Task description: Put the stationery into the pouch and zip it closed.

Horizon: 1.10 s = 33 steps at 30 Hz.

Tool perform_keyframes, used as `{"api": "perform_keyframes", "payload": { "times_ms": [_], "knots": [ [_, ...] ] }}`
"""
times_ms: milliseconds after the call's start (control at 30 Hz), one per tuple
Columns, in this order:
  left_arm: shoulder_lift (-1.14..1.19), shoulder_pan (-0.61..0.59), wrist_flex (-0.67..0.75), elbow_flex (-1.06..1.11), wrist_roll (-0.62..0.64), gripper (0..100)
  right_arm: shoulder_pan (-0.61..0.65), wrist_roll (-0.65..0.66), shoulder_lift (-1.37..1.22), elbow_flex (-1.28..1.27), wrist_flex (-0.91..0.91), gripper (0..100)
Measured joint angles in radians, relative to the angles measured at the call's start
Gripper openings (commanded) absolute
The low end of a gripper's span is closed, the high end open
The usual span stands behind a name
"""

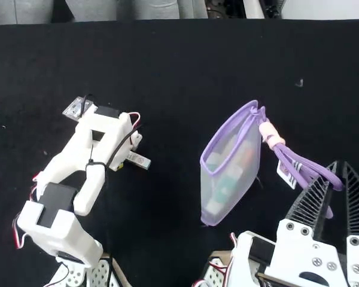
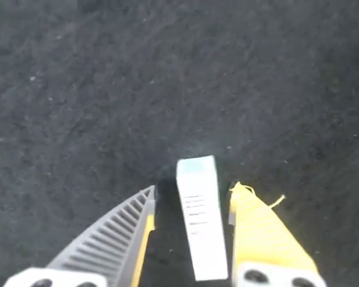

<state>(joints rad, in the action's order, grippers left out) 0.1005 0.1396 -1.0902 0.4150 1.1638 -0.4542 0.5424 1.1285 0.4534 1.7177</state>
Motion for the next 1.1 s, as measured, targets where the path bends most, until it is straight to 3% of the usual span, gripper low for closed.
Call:
{"api": "perform_keyframes", "payload": {
  "times_ms": [133,367,633,933,1100],
  "knots": [
    [0.023,-0.025,0.081,0.041,0.000,20,0.000,0.000,0.000,0.000,0.002,1.1],
    [0.078,-0.032,0.097,-0.006,-0.002,4,0.000,0.000,0.000,0.000,0.003,1.1],
    [0.094,-0.032,-0.051,-0.071,-0.055,4,0.000,-0.009,0.000,0.002,-0.002,1.1],
    [0.097,-0.166,-0.255,-0.212,-0.063,4,0.000,-0.261,0.000,0.066,-0.147,1.1],
    [0.098,-0.245,-0.391,-0.387,-0.064,4,0.000,-0.325,0.000,0.066,-0.173,1.1]
  ]
}}
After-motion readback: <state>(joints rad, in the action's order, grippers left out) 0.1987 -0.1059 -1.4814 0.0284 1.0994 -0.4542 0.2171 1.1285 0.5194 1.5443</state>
